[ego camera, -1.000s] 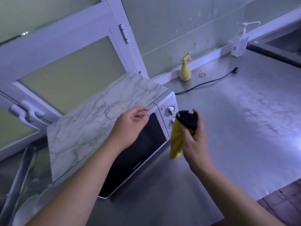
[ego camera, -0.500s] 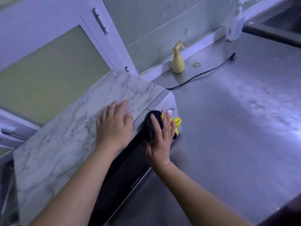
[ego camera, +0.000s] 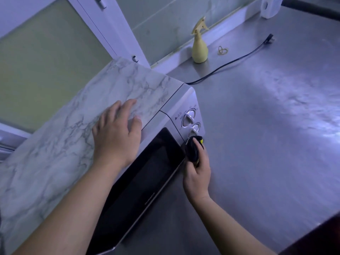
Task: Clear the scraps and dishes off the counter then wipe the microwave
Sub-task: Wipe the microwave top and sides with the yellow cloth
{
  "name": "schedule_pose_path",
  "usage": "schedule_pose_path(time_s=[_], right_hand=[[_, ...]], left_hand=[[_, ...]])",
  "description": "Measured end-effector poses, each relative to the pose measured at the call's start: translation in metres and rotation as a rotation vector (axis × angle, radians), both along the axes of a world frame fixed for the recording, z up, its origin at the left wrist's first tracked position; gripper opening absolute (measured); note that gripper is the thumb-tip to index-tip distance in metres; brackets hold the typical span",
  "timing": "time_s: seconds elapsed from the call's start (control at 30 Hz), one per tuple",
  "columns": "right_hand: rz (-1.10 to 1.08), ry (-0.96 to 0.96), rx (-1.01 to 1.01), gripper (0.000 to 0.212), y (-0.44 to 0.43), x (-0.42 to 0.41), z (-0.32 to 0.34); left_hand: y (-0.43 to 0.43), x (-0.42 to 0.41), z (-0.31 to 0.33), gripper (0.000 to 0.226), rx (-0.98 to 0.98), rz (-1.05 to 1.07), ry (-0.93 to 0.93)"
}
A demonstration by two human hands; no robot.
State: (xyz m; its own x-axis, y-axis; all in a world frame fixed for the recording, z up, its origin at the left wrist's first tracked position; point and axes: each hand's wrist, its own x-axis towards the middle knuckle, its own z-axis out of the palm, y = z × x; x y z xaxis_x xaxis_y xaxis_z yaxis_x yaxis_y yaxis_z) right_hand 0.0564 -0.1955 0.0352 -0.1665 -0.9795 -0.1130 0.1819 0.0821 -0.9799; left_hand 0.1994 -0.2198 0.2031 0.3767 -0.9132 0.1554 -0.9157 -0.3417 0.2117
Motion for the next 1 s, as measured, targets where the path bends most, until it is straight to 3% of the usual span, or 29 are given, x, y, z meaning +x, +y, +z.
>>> schedule_pose_path(time_s=[0.2, 0.3, 0.4, 0.53, 0.67, 0.8, 0.9, 1.0], right_hand=[[-0.028, 0.116, -0.652, 0.069, -0.006, 0.008, 0.084], [-0.073, 0.357, -0.716, 0.071, -0.015, 0.035, 0.091], [-0.161, 0.375, -0.715, 0.072, -0.016, 0.050, 0.068], [-0.125, 0.265, -0.552, 0.082, -0.006, 0.053, 0.032], [-0.017, 0.047, -0.047, 0.089, 0.019, 0.044, -0.006], [0.051, -0.047, 0.348, 0.067, 0.017, 0.022, -0.025], [0.096, -0.183, 0.419, 0.039, 0.004, -0.007, -0.024], [-0.051, -0.249, 0.419, 0.024, -0.011, -0.047, -0.017]], left_hand=[[0.000, -0.003, 0.003, 0.059, 0.000, -0.003, 0.002], [0.002, -0.001, 0.004, 0.061, 0.005, -0.032, -0.006], [0.001, 0.000, 0.001, 0.057, -0.011, -0.020, 0.007], [-0.001, 0.001, -0.002, 0.054, -0.006, -0.006, 0.009], [0.000, 0.001, -0.002, 0.051, -0.011, -0.007, 0.004], [-0.001, 0.000, -0.002, 0.052, -0.007, -0.002, -0.001], [0.000, 0.000, -0.001, 0.053, -0.007, -0.003, -0.002], [0.000, -0.001, 0.000, 0.054, -0.019, -0.009, 0.001]])
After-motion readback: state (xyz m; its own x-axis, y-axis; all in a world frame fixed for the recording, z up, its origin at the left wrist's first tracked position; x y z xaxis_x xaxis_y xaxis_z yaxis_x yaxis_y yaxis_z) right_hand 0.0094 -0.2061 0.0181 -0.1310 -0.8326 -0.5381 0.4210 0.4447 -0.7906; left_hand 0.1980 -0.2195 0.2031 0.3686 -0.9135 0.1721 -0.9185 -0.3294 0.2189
